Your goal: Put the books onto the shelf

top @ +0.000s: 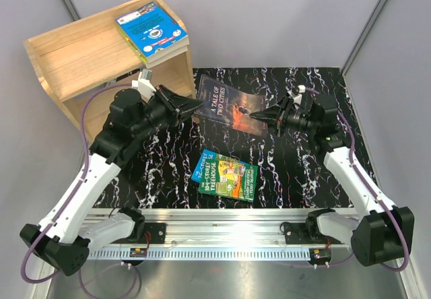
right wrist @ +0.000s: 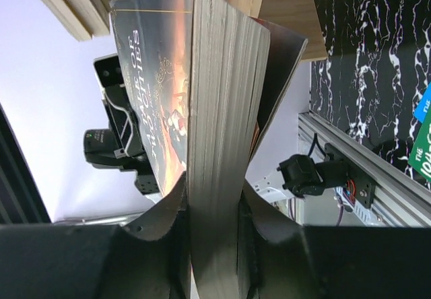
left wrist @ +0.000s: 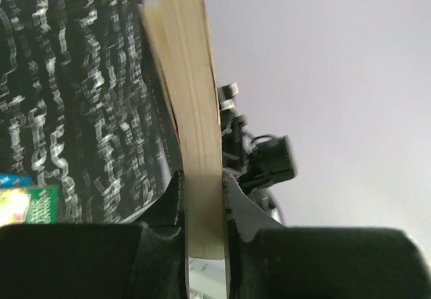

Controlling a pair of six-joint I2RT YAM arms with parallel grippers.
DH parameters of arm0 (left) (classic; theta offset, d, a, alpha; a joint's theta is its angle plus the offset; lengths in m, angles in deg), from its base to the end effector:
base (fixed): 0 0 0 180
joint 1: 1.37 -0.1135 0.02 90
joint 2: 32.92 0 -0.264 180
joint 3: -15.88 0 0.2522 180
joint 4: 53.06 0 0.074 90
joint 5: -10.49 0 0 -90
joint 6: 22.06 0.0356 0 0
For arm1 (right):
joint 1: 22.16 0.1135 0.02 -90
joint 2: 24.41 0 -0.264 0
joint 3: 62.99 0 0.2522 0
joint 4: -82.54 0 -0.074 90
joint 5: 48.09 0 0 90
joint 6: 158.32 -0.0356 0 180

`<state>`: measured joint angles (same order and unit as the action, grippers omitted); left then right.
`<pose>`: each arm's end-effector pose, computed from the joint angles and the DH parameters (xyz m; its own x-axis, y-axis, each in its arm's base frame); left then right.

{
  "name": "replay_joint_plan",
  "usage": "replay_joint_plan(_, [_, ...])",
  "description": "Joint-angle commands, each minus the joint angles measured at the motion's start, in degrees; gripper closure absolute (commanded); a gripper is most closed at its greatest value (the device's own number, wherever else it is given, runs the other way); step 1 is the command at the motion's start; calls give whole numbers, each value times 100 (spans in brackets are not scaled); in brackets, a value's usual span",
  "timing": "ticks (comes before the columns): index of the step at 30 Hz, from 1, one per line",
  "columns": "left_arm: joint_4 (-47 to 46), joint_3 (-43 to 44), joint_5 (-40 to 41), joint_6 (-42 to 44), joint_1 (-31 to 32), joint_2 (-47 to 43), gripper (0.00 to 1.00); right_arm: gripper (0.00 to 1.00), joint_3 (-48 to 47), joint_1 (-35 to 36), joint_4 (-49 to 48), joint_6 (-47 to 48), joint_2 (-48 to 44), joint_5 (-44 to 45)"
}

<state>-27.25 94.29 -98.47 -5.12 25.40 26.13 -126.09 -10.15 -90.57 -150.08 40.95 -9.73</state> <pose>0.1994 -0.1135 0.4114 -0.7125 -0.6539 -0.2546 0.1122 0.2521 -0.9612 0.2454 0.0807 0.3282 -0.8995 0.4366 -0.0181 0.0269 0.0967 0.9950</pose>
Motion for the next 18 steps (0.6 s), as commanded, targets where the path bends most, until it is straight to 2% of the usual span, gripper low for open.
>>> replay_joint_plan(1, [497,909,-538,932,92,-201,95,100,-602,109,537,510,-313,-250])
replay_joint_plan(2, [1013,1032,-512,1073,92,-227,93,100,-803,109,625,572,-392,-268])
replay_joint_plan(6, [1974,1419,-303,1644,92,-515,64,100,-1321,109,959,696,-629,-329])
replay_joint_plan(9, [2493,1595,-30,1873,101,-954,57,100,-1806,108,1012,714,-788,-216])
replay_joint_plan(12, [2968,1701,330,1979,92,-1472,50,100,-2517,117,1607,898,-824,178])
replay_joint_plan(16, [3496,1981,709,2321,101,-1808,35,100,-3387,126,1654,609,-762,522])
replay_joint_plan(18, [3908,2236,998,2663,101,-1809,22,100,-3941,144,1645,556,-596,794])
